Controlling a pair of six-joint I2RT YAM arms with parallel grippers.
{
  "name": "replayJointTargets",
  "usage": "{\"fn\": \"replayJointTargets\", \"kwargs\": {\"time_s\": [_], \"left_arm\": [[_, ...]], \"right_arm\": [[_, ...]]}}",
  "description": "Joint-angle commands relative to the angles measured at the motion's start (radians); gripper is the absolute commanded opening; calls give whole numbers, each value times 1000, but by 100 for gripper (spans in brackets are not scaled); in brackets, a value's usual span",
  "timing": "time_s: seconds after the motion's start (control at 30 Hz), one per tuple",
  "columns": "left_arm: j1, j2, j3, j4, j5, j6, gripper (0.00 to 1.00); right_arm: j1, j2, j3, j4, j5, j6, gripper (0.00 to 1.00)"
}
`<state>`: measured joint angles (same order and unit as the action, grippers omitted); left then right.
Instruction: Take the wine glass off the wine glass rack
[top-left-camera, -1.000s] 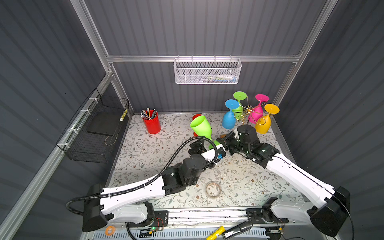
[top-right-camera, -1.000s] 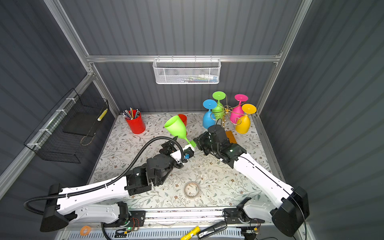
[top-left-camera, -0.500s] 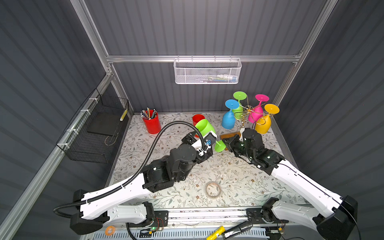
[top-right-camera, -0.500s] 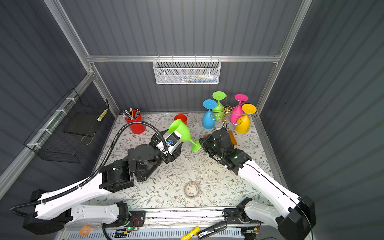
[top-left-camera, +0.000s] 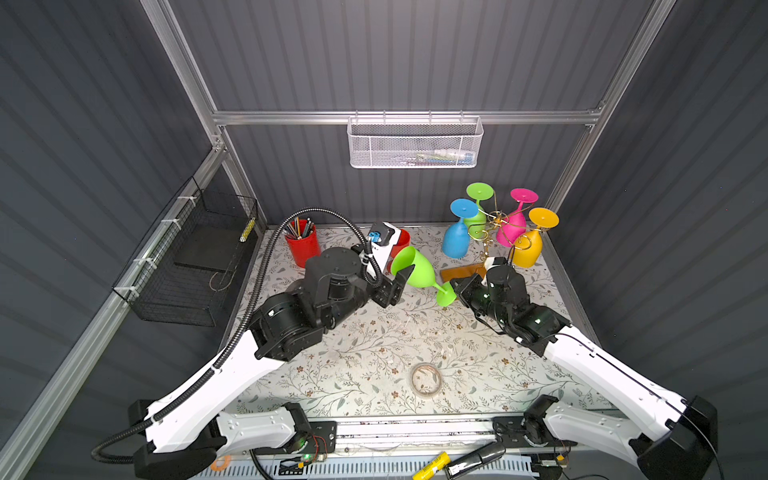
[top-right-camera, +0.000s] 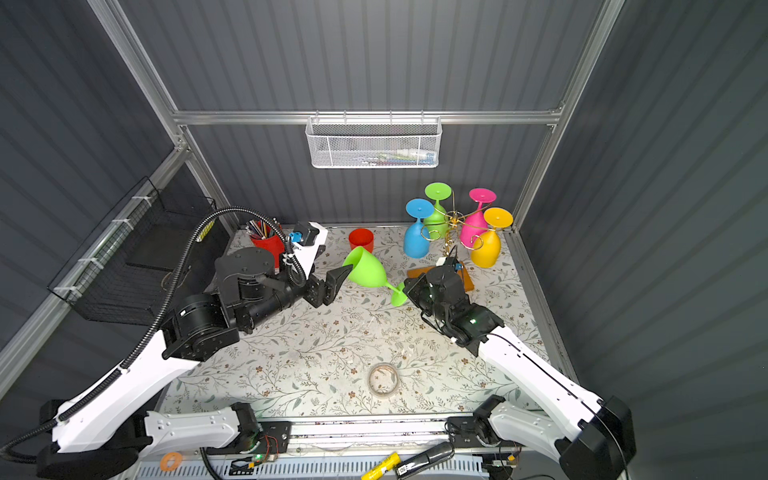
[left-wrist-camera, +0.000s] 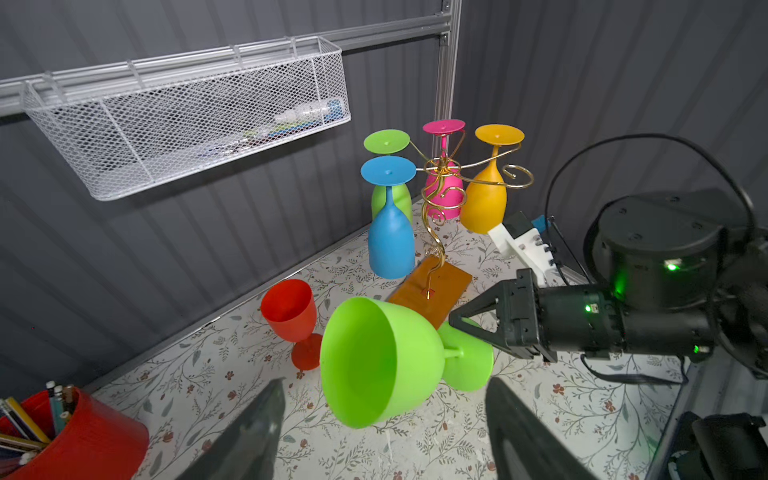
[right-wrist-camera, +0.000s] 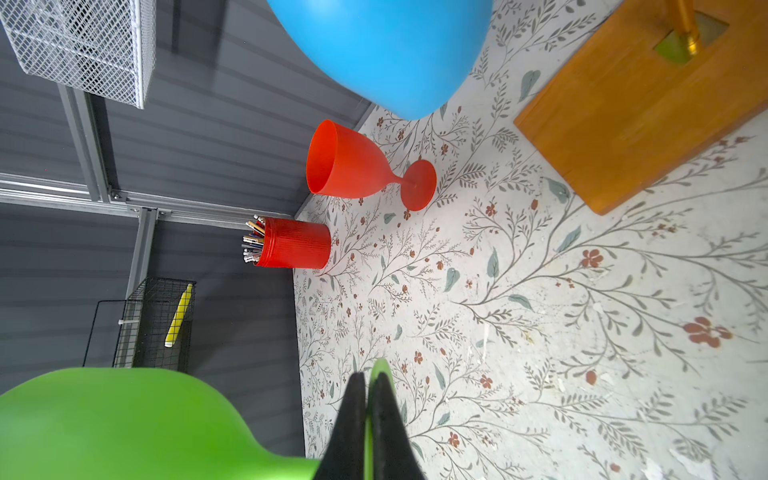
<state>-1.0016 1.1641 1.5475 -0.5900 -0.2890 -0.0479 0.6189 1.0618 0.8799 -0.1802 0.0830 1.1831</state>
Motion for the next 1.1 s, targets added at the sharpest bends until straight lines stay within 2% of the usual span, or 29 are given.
{"fn": "replayJointTargets", "kwargs": {"time_s": [0.0, 0.3, 0.53, 1.07], "left_arm": [[10, 51, 52, -76, 148, -84, 75], [69, 153, 148, -115, 266, -155, 71], [90, 206, 195, -159, 277, -210, 54], [136, 300, 266, -275, 313, -263, 51]], "right_arm": [[12, -32, -9, 27, 48, -54, 0], [40, -60, -21, 26, 112, -103, 0], [48, -53, -16, 30, 129, -115, 0], [48, -42, -12, 36, 148, -134, 0]]}}
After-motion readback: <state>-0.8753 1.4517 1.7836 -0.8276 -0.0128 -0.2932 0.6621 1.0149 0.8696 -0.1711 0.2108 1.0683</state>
